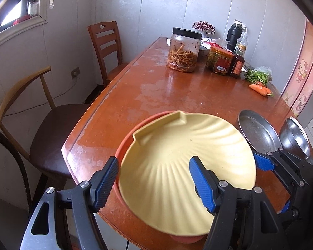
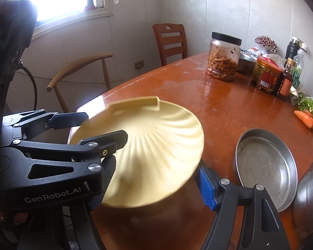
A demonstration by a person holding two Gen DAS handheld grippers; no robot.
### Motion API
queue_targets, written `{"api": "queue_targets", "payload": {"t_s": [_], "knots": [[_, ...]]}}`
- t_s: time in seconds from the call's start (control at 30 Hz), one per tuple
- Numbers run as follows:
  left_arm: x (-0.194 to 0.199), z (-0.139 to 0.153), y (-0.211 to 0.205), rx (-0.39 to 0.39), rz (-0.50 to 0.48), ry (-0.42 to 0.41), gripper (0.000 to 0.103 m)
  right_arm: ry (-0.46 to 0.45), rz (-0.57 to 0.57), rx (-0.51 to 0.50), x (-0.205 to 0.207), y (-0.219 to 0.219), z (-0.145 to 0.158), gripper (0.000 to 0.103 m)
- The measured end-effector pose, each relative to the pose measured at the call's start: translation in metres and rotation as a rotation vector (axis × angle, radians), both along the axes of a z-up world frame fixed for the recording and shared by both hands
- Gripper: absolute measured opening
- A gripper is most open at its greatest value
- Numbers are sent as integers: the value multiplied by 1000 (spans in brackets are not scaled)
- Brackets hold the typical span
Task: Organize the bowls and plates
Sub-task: 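Lower the yellow plate onto the orange plate and open the left tool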
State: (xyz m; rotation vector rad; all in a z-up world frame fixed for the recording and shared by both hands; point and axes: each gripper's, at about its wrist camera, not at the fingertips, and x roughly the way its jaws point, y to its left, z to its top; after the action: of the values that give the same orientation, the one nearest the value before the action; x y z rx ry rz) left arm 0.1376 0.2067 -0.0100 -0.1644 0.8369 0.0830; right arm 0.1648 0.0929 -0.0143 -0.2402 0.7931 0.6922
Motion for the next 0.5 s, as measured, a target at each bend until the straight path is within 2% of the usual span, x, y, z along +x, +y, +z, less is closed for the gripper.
{"api": "queue_targets", "payload": {"t_s": [0.33, 0.5], "knots": [[-4, 4, 0, -9, 12, -13, 69, -1, -6, 22, -3, -11, 6, 76], [-10, 10, -1, -13, 15, -30, 70, -6, -31, 59, -8, -34, 16, 76]]}}
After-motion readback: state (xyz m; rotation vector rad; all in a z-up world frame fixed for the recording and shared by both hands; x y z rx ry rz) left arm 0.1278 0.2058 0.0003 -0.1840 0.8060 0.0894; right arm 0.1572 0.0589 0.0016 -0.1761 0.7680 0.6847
